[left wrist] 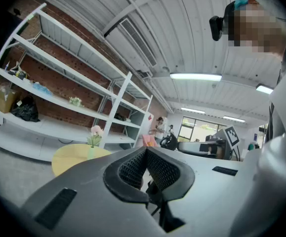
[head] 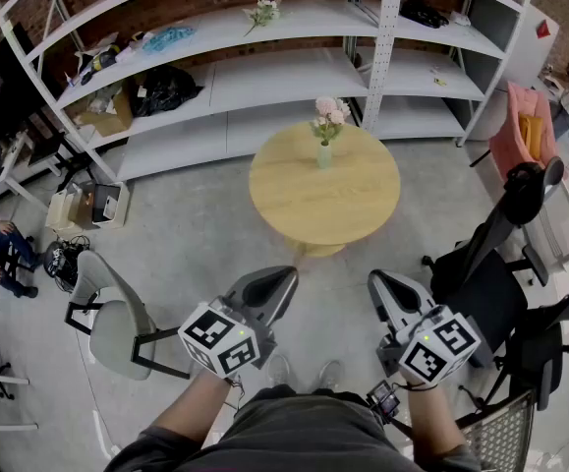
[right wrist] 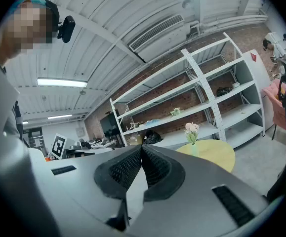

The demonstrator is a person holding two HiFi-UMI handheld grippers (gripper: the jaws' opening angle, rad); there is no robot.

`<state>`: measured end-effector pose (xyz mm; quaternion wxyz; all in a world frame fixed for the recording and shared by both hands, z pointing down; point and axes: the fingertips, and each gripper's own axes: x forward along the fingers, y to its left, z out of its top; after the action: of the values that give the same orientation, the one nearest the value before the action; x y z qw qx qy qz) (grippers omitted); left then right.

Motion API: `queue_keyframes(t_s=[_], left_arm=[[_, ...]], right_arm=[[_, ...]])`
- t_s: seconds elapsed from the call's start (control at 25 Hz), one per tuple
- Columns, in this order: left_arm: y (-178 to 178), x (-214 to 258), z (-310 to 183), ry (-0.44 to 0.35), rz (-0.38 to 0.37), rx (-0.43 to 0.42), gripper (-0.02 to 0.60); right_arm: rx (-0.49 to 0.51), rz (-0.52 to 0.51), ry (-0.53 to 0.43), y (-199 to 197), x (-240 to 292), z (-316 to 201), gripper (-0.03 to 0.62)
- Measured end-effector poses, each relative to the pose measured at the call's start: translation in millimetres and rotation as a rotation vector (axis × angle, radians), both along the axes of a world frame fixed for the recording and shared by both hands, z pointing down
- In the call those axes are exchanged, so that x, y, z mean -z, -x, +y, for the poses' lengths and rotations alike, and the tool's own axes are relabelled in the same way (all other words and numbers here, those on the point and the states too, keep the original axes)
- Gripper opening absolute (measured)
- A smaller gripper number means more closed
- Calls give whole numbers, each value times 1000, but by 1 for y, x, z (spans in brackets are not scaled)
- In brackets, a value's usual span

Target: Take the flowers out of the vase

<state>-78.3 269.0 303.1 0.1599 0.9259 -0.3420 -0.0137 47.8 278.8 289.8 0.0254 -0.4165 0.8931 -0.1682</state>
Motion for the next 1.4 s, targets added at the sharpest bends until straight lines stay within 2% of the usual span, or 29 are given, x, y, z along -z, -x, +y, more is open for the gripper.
queue_keyframes(t_s=[0.36,0.64,1.08,1.4], left_arm=[[0,1,0,-1,-1,-6,9],[-4,-1,1,3,-7,-3,9],[-41,-1,6,-16,-15,51,9],[-50,0,1,-21,-15,86,9]], right_arm=[[3,2,1,3,0,0,15],[-17,-35,-2,-5,1,-2,15],[35,-35,-10,-39,-1,2,15],[57,-34,-3,-53,-4,-5,15]])
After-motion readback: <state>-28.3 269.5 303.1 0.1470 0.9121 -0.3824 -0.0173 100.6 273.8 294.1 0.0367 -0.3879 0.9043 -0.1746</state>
